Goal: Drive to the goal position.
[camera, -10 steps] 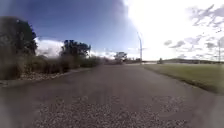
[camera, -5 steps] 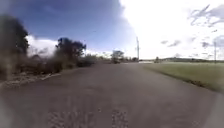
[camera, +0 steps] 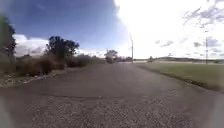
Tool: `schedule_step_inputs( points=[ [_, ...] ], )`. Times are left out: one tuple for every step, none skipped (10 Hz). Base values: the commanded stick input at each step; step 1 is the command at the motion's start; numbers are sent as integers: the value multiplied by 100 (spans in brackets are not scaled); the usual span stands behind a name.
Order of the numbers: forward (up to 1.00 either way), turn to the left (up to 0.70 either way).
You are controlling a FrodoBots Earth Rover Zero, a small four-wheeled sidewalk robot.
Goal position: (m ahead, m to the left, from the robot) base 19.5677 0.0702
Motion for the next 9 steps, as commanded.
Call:
schedule_step_inputs(
  points=[
    [100,0],
    [100,-39],
    [100,-40],
    [100,0],
    [100,0],
    [100,-3],
    [100,-7],
    [100,-32],
    [100,-19]
  ],
)
